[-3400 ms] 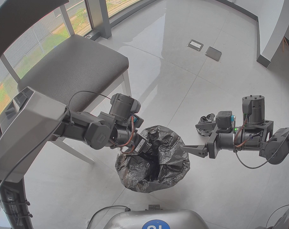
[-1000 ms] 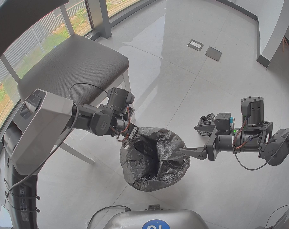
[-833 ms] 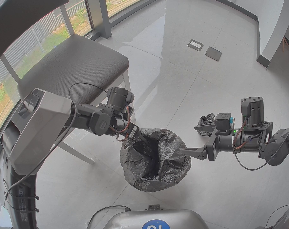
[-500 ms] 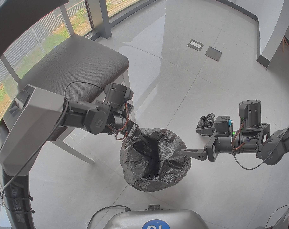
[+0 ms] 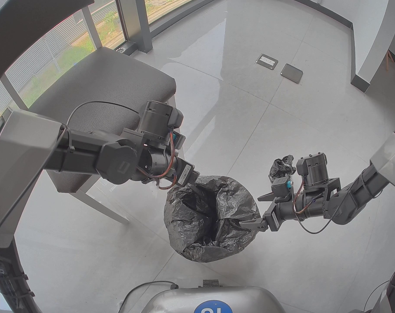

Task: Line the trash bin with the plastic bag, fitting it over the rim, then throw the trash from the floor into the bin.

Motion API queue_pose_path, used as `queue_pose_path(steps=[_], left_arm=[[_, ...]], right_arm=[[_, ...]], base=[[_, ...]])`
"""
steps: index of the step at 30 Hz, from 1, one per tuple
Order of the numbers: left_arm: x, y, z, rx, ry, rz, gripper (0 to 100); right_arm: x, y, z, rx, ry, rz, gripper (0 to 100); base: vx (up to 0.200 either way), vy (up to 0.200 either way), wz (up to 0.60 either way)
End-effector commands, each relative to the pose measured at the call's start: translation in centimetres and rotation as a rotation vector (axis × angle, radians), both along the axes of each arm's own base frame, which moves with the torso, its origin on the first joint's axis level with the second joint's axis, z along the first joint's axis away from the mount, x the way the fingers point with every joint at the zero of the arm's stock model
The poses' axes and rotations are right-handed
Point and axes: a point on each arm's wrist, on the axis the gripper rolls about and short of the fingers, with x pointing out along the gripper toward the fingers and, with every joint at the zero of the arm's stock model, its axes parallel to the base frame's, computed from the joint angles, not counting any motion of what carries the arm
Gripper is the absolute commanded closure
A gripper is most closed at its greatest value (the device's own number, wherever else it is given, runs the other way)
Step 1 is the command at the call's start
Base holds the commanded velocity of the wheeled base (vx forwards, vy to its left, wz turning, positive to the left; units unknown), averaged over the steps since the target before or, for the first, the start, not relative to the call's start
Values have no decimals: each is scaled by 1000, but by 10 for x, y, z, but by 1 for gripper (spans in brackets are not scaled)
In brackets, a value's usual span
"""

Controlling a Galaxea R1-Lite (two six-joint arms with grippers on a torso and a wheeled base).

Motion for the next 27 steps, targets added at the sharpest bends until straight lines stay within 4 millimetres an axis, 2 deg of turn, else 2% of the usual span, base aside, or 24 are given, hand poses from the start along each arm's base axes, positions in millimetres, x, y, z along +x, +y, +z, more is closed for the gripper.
queue_pose_path(steps=[1, 9, 27], left_arm=[[-9, -2, 12, -17, -22, -15, 0], [-10, -3, 12, -20, -21, -13, 0], [-9, -1, 15, -28, -29, -8, 0]], right_arm=[[7, 0, -21, -25, 48, -5, 0], [10, -18, -23, -44, 66, -40, 0], [21, -16, -49, -59, 120, -44, 0]], base=[[0, 0, 0], [0, 0, 0], [0, 0, 0]])
